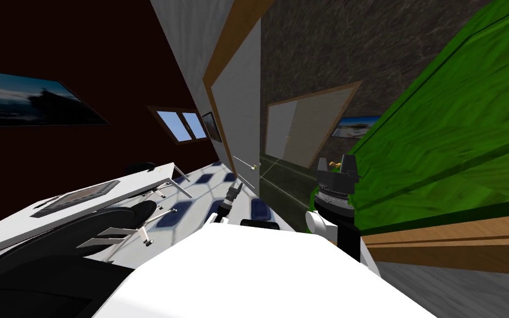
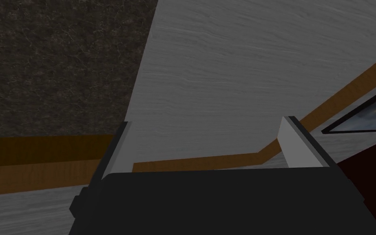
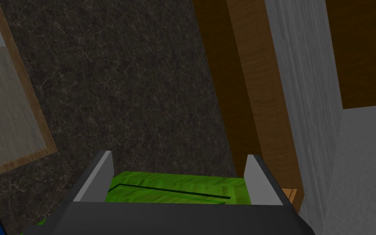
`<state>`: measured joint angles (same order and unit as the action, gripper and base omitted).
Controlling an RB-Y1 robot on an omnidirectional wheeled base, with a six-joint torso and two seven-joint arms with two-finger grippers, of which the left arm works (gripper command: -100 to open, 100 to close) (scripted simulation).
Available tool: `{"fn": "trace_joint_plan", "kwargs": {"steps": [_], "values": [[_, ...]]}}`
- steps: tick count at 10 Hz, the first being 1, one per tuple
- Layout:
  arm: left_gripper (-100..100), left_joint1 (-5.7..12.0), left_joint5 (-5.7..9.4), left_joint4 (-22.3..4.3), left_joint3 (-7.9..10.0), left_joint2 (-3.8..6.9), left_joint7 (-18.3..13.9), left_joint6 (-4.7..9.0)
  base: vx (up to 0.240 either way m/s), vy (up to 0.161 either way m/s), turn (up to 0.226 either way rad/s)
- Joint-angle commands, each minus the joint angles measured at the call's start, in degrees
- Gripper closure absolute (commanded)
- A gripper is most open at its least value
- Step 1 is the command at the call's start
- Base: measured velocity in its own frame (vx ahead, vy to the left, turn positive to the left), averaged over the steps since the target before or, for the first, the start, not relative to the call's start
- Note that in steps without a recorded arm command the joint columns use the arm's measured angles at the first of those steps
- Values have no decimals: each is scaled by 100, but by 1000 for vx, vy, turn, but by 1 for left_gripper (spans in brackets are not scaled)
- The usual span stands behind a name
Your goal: Push the door open
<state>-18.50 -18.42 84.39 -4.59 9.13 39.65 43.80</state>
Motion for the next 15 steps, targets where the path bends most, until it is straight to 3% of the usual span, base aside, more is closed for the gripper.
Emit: {"fn": "trace_joint_plan", "kwargs": {"steps": [1,15], "values": [[-100,37,-87,-175,-33,22,148,80,97,40,-47],[-100,556,-968,-2129,-338,237,1572,825,123,60,-55]]}}
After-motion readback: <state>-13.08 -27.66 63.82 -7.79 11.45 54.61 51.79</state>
